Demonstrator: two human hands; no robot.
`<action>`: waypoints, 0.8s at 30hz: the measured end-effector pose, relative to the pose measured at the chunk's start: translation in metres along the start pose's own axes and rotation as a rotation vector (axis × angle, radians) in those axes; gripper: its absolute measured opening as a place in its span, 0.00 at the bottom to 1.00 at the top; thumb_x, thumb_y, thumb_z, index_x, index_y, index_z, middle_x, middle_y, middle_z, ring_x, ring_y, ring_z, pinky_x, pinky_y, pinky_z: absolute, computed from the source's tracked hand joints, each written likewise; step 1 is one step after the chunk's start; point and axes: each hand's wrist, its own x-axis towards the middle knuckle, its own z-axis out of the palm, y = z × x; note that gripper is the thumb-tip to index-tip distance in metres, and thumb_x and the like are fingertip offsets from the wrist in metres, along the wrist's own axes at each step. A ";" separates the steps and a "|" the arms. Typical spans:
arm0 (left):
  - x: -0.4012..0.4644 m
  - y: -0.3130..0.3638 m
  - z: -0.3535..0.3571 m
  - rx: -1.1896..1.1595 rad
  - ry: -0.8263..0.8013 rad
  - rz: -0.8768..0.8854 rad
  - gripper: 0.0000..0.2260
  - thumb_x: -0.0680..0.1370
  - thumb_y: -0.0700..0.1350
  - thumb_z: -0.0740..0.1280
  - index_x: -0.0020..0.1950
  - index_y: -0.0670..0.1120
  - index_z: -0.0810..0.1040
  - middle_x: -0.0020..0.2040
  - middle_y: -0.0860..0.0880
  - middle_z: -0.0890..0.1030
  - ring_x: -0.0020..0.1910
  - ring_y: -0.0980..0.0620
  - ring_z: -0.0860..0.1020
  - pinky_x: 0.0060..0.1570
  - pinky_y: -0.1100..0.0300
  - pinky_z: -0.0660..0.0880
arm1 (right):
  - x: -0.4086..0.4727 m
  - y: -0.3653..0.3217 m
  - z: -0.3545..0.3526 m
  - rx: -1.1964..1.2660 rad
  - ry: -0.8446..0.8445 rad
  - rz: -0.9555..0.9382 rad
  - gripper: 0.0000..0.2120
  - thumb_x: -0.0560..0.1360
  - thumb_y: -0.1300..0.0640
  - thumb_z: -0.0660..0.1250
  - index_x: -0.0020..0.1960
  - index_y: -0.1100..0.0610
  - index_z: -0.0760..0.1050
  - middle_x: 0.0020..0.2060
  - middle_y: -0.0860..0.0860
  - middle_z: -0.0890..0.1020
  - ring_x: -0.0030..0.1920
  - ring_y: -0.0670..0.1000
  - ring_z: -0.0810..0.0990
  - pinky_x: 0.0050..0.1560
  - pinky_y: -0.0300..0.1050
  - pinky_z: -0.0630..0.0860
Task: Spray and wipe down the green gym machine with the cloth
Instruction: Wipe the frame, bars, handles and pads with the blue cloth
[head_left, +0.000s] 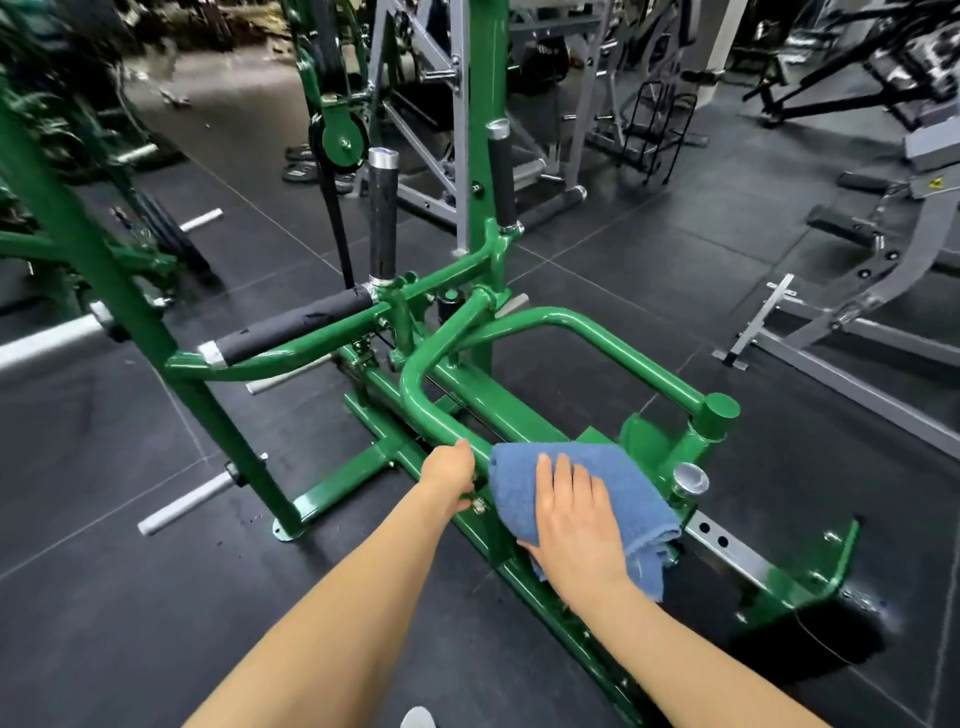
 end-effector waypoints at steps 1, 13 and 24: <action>0.004 0.005 -0.003 -0.002 -0.003 -0.003 0.18 0.84 0.50 0.52 0.62 0.39 0.73 0.39 0.46 0.72 0.39 0.49 0.74 0.43 0.53 0.76 | 0.010 -0.005 -0.001 0.013 -0.016 0.015 0.56 0.47 0.45 0.84 0.66 0.69 0.67 0.51 0.65 0.79 0.46 0.63 0.79 0.45 0.57 0.78; 0.058 0.006 -0.034 -0.366 -0.376 -0.163 0.30 0.78 0.68 0.49 0.54 0.46 0.78 0.50 0.45 0.83 0.48 0.46 0.80 0.47 0.53 0.77 | 0.093 -0.065 -0.021 0.088 0.008 -0.020 0.44 0.75 0.31 0.57 0.73 0.66 0.56 0.60 0.59 0.74 0.58 0.56 0.75 0.55 0.48 0.72; 0.099 0.004 -0.055 -0.290 -0.329 -0.164 0.37 0.73 0.75 0.50 0.60 0.48 0.78 0.57 0.47 0.82 0.56 0.45 0.80 0.56 0.48 0.77 | 0.141 -0.073 -0.024 0.306 -0.062 -0.018 0.35 0.72 0.29 0.58 0.61 0.59 0.66 0.51 0.53 0.77 0.49 0.54 0.79 0.43 0.46 0.72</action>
